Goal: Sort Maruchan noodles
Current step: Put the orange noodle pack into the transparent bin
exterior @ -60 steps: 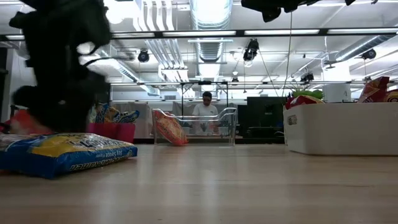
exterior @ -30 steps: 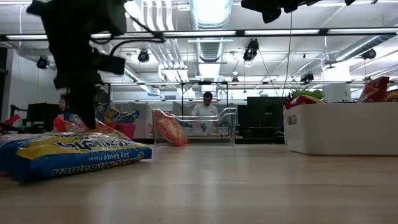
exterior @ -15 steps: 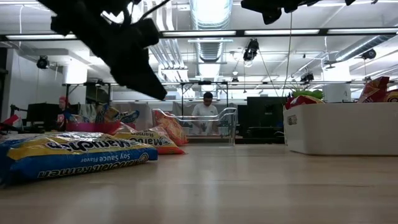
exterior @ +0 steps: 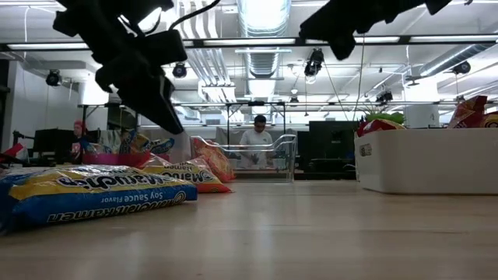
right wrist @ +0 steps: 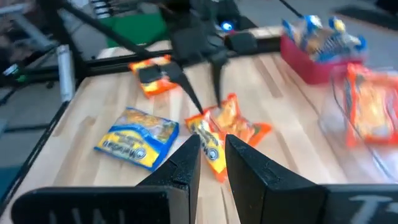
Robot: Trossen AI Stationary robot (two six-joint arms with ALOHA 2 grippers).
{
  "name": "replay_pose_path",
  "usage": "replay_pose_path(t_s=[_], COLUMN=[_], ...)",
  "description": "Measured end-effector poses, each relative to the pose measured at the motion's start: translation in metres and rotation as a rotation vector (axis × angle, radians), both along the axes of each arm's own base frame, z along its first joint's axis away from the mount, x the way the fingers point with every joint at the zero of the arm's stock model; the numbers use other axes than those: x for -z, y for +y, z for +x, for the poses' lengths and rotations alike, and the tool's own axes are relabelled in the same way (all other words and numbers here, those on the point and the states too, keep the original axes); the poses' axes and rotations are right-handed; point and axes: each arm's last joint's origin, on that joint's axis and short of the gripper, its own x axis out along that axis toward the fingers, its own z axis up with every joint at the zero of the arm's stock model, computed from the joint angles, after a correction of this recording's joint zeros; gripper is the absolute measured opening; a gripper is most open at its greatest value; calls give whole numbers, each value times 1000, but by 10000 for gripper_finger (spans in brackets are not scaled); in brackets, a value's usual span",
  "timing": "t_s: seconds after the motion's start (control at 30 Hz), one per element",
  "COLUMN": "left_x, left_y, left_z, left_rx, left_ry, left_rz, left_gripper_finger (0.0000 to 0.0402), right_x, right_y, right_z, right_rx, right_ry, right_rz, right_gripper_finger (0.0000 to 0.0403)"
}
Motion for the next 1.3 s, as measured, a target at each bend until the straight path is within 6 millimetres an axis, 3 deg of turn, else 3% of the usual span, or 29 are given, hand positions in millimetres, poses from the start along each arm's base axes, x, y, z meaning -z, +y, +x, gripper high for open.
replay_pose_path(t_s=[0.2, 0.53, 0.93, 1.07, 1.3], left_x=[3, 22, 40, 42, 46], left_y=[2, 6, -5, -8, -9], left_z=[-17, -47, -55, -54, -51], left_rx=[9, -45, -41, -36, -33], left_ry=[-24, -122, -180, -182, -184], left_rz=[5, -55, -128, -136, -137], left_gripper_finger=[84, 52, 41, 41, 41], right_x=[20, 33, 55, 63, 79], right_y=[-7, -14, -19, -25, -37], right_z=[22, 77, 138, 149, 157], right_rx=[134, 215, 279, 306, 362], right_ry=[92, 168, 312, 322, 351], right_rz=[111, 232, 289, 310, 350], right_gripper_finger=[63, 63, 64, 87, 172])
